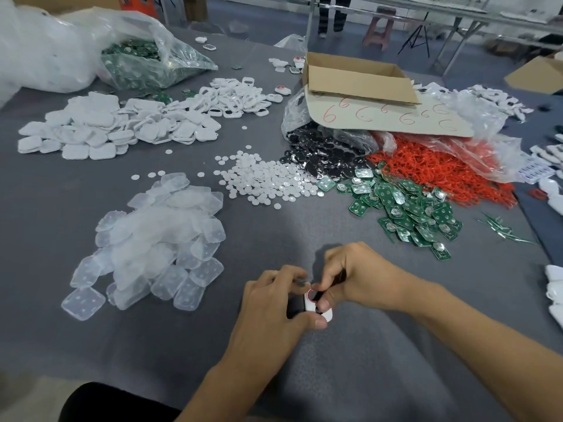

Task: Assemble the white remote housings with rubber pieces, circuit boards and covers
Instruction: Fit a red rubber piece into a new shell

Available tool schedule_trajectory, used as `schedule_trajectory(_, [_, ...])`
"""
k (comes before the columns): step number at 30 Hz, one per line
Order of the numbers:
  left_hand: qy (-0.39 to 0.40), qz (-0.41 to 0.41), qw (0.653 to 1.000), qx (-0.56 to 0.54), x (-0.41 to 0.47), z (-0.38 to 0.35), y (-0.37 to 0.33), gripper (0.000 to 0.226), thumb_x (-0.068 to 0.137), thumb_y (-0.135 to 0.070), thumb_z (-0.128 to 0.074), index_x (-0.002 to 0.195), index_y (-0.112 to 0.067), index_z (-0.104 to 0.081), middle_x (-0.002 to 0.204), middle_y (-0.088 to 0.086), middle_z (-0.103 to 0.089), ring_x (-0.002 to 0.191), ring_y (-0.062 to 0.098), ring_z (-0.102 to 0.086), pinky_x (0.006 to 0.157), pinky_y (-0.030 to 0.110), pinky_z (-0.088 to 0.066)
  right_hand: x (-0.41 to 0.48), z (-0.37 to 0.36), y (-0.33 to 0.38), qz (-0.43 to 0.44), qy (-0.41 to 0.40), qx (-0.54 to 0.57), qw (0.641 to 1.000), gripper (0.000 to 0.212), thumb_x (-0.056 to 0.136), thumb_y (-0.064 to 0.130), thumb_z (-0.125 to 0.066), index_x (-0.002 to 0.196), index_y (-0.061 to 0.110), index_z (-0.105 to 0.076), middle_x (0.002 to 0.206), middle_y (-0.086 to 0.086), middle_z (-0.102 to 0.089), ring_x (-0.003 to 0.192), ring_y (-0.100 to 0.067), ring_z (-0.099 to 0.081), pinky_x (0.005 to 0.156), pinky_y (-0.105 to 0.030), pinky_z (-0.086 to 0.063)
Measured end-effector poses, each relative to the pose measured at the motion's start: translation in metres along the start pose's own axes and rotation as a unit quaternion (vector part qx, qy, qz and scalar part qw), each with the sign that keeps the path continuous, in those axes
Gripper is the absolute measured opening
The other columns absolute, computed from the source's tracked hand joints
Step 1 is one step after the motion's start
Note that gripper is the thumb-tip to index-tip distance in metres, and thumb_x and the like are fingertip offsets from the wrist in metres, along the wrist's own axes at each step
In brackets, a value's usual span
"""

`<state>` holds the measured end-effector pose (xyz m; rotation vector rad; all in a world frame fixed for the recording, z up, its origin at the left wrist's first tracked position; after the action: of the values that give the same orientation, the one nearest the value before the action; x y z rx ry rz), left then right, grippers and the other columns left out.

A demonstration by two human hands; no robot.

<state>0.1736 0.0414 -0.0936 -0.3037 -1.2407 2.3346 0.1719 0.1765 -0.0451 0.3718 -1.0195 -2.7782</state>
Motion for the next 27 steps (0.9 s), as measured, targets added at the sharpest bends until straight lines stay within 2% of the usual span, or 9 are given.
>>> schedule_trajectory(3, [0.006,-0.006,1.0,-0.005,-0.001,-0.001,-0.003,0.054,0.059,-0.066,-0.07,0.108,-0.053,-0.052,0.114,-0.038,-0.052,0.112,-0.011,-0.037,0.09,0.017,-0.031,-0.004,-0.001,-0.003,0.017,0.001,0.023,1.0,0.016,0.067,0.031,-0.092,0.078,0.032,-0.08,0.075,0.007,-0.061,0.07,-0.004,-0.059,0.063,-0.01,-0.038])
schedule_trajectory(5, [0.008,-0.007,1.0,-0.006,-0.002,0.0,-0.003,0.05,0.061,-0.064,-0.072,0.106,-0.054,-0.053,0.115,-0.039,-0.049,0.11,-0.014,-0.035,0.089,0.018,-0.032,-0.002,-0.002,-0.009,-0.018,0.017,0.088,0.996,0.018,0.064,0.025,-0.094,0.076,0.031,-0.081,0.071,0.008,-0.065,0.065,-0.001,-0.059,0.061,-0.015,-0.042])
schedule_trajectory(7, [0.006,-0.011,1.0,0.0,-0.002,0.001,-0.006,0.047,0.064,-0.06,-0.074,0.105,-0.052,-0.054,0.115,-0.037,-0.047,0.109,-0.014,-0.035,0.087,0.018,-0.034,0.006,-0.007,-0.014,-0.073,0.066,0.12,0.988,0.02,0.062,0.02,-0.095,0.069,0.032,-0.08,0.068,0.01,-0.072,0.054,0.0,-0.055,0.054,-0.016,-0.043])
schedule_trajectory(10, [0.009,-0.032,0.999,0.029,-0.003,0.002,-0.014,0.041,0.069,-0.054,-0.077,0.104,-0.046,-0.057,0.105,-0.033,-0.052,0.112,-0.014,-0.037,0.088,0.014,-0.031,0.017,-0.012,-0.02,-0.142,0.132,0.081,0.978,0.024,0.061,0.018,-0.096,0.059,0.032,-0.076,0.066,0.004,-0.074,0.046,0.0,-0.053,0.048,-0.015,-0.044])
schedule_trajectory(12, [0.009,-0.068,0.996,0.056,-0.006,0.001,-0.023,0.034,0.075,-0.048,-0.078,0.103,-0.037,-0.063,0.102,-0.035,-0.054,0.113,-0.008,-0.042,0.092,0.015,-0.03,0.022,-0.014,-0.021,-0.167,0.152,0.052,0.973,0.023,0.059,0.018,-0.097,0.06,0.027,-0.075,0.066,0.0,-0.074,0.047,0.0,-0.056,0.048,-0.015,-0.046])
schedule_trajectory(16, [-0.002,-0.089,0.994,0.067,-0.011,0.001,-0.034,0.033,0.086,-0.038,-0.076,0.114,-0.022,-0.069,0.115,-0.021,-0.063,0.119,0.001,-0.045,0.102,0.025,-0.036,0.029,-0.016,-0.02,-0.203,0.19,0.02,0.961,0.025,0.059,0.017,-0.097,0.066,0.019,-0.074,0.066,-0.003,-0.071,0.05,-0.003,-0.062,0.05,-0.014,-0.049])
schedule_trajectory(20, [0.016,-0.113,0.986,0.125,-0.014,-0.003,-0.043,0.04,0.092,-0.042,-0.069,0.126,-0.021,-0.065,0.122,-0.01,-0.065,0.126,0.01,-0.048,0.106,0.028,-0.036,0.021,-0.01,-0.018,-0.163,0.163,0.052,0.972,0.02,0.063,0.018,-0.095,0.067,0.025,-0.076,0.069,0.003,-0.074,0.059,-0.004,-0.064,0.058,-0.014,-0.05])
schedule_trajectory(23, [0.021,-0.128,0.98,0.151,-0.012,-0.003,-0.046,0.045,0.092,-0.045,-0.066,0.13,-0.021,-0.063,0.121,-0.008,-0.065,0.122,0.013,-0.051,0.103,0.033,-0.04,0.008,-0.007,-0.019,-0.128,0.148,0.1,0.976,0.019,0.074,0.01,-0.087,0.083,0.024,-0.08,0.087,0.001,-0.079,0.079,-0.005,-0.072,0.078,-0.017,-0.056])
schedule_trajectory(27, [0.014,-0.132,0.985,0.113,-0.013,0.001,-0.04,0.042,0.093,-0.049,-0.063,0.126,-0.023,-0.064,0.124,-0.014,-0.064,0.127,0.007,-0.047,0.104,0.031,-0.037,0.016,-0.005,-0.023,-0.153,0.127,0.062,0.978,0.021,0.069,0.008,-0.09,0.079,0.025,-0.08,0.081,-0.001,-0.078,0.073,-0.006,-0.068,0.076,-0.029,-0.056])
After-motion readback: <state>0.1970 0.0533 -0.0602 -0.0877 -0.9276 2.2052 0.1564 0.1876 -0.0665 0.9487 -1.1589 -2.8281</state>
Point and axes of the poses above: each hand's wrist, its own x-axis towards the middle knuckle, its own z-axis out of the back of the hand, y = z × x, the point moved 9 cm from there along x, towards the middle knuckle
